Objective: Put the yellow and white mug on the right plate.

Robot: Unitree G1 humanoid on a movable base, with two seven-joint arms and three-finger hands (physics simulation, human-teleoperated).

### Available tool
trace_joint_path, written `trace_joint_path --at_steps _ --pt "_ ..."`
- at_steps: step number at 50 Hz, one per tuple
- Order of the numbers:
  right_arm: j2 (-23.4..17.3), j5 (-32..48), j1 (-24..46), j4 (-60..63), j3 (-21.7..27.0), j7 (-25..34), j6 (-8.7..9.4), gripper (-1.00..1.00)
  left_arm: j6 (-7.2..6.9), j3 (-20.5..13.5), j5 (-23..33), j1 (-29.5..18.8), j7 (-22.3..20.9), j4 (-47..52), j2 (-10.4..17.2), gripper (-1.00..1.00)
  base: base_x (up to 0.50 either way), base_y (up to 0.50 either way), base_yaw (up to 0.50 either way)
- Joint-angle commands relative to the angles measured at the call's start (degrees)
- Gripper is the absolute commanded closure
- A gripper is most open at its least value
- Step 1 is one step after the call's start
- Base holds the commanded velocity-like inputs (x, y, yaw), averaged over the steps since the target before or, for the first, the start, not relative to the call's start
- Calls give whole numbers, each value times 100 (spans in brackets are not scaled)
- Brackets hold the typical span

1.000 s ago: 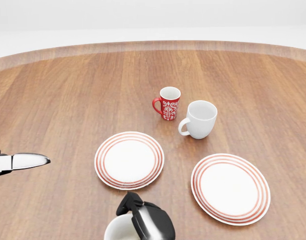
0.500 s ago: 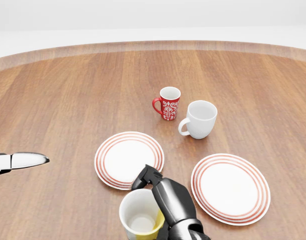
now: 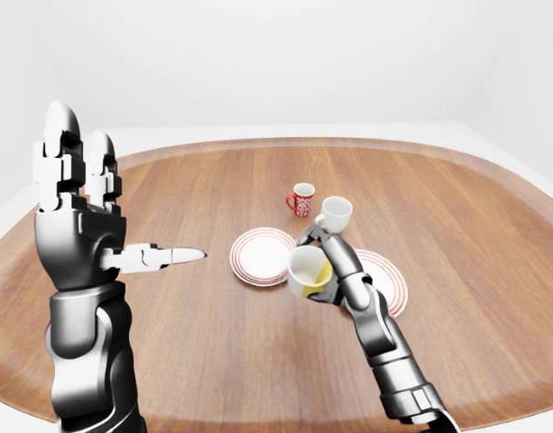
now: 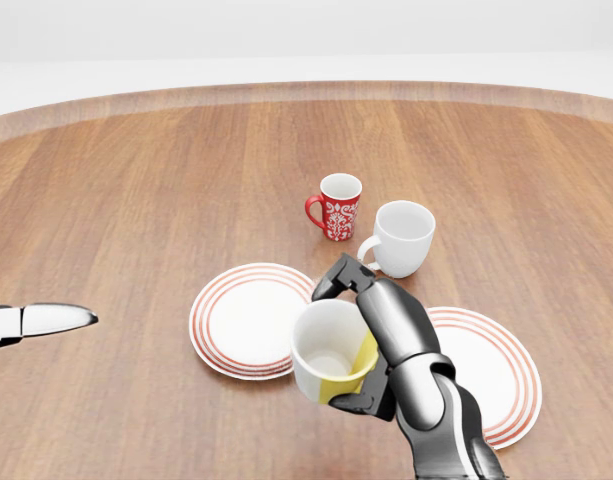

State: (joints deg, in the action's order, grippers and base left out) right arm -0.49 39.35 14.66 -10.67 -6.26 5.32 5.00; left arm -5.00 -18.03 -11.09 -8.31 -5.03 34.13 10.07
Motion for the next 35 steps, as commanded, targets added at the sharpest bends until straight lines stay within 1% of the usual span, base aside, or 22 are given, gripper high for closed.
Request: trace_joint_path --at_steps 1,11,14,17,20,21,23,24,35 --pt "-425 -258 955 -1139 568 -197 0 100 0 10 11 10 -7 -26 -5 -100 0 0 0" --pt "-897 -648 1752 -2685 810 -636 0 100 0 13 11 4 1 14 -7 -100 0 0 0" --pt "-1043 -741 1996 -3188 862 -781 -164 100 0 0 3 -5 1 24 0 -100 0 0 0" --pt "-1246 -853 2311 -3844 940 -975 -441 100 0 22 20 2 3 4 -7 -100 0 0 0" --pt "-1371 -903 2516 -4317 942 -1117 -636 100 0 23 21 4 -1 21 -9 -100 0 0 0" --pt "-1436 -941 2645 -4630 973 -1226 -765 100 0 20 23 5 -3 14 -9 -100 0 0 0" --pt "-1534 -986 2787 -5043 982 -1357 -954 100 0 22 32 9 -11 -29 -13 -100 0 0 0" --pt "-1569 -1024 2834 -5181 995 -1400 -995 100 0 23 34 13 -13 -35 -14 -100 0 0 0" --pt "-1850 -1218 3037 -5981 1045 -1706 -1000 100 0 37 45 35 -18 -18 -27 -100 0 0 0"
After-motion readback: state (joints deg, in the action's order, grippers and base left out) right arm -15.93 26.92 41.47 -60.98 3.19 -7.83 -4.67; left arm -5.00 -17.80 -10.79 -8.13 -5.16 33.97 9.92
